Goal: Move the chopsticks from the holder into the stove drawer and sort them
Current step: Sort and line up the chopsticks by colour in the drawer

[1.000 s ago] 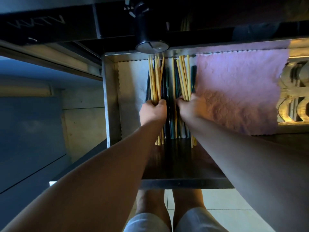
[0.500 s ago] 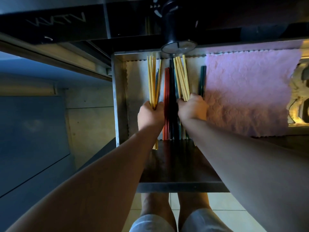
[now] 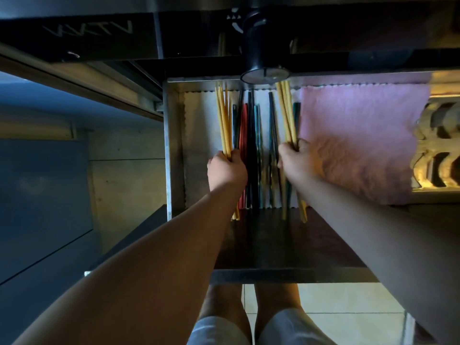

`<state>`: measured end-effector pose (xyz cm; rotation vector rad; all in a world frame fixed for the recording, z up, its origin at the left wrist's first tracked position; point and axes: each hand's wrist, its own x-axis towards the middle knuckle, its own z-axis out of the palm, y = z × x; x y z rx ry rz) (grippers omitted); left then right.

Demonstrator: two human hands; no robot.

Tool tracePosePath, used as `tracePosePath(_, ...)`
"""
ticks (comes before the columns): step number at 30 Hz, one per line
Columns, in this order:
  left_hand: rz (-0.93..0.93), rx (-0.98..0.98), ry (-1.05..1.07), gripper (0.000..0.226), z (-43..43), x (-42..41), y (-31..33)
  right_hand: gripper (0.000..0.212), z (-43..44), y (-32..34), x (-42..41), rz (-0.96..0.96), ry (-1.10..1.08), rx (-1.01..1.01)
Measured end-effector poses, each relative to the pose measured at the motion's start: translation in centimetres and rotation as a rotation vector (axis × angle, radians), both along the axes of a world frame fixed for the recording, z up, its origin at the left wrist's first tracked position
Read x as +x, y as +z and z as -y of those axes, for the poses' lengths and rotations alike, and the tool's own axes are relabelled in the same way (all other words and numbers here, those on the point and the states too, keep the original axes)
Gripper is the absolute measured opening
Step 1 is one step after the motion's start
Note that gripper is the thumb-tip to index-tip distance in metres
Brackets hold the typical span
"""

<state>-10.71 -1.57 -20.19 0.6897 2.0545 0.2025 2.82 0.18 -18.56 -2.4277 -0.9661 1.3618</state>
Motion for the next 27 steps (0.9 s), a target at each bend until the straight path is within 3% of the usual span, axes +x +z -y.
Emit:
tracePosePath(10, -0.037, -0.097, 0.041, 0.036, -0.6, 3.9, 0.6, 0.021, 1.1, 0.2, 2.7, -0.209, -0.227, 0.063)
tracePosePath(27, 0.001, 0.001, 0.009, 0.027, -0.4, 9.0, 1.4, 0.023, 0.6, 1.1, 5.7, -0.229, -0.296, 0.066)
